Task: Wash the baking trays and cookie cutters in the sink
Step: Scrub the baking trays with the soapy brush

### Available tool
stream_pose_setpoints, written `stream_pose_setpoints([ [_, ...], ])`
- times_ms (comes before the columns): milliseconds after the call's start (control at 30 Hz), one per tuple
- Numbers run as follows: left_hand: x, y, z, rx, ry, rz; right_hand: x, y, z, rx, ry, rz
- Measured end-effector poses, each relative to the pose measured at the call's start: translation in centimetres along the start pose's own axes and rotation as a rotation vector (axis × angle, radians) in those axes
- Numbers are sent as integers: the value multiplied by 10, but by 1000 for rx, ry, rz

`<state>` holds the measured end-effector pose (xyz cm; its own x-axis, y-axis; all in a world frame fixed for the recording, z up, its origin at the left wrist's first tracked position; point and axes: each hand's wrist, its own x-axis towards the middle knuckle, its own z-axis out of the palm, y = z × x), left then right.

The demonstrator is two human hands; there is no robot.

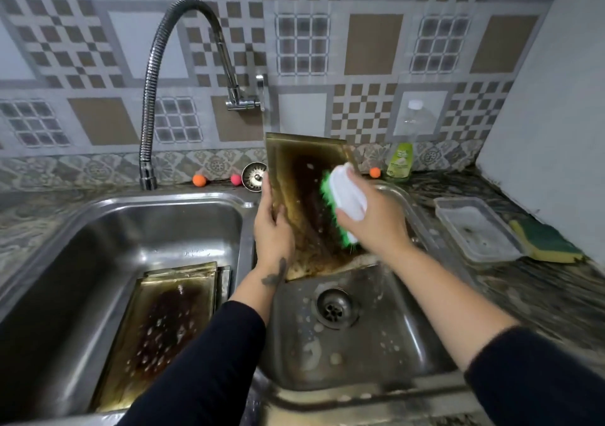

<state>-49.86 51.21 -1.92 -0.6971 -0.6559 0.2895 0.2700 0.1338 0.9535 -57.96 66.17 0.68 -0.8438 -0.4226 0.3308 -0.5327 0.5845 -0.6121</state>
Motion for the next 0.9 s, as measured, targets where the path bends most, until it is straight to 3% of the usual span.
stream_pose_setpoints([
  [133,-1,-2,-4,31,-13,7,-40,-2,19,-41,17,-93],
  [333,-21,9,25,24,-180,27,45,-25,-14,10,132,-14],
  [633,-4,0,-13,16,-94,-6,-56,-26,28,15,-79,-134],
  [800,-16,4,2,60,-200,31,28,-58,9,-10,52,-82],
  [900,-10,13,-1,38,-149,34,45,-77,7,-41,34,-115],
])
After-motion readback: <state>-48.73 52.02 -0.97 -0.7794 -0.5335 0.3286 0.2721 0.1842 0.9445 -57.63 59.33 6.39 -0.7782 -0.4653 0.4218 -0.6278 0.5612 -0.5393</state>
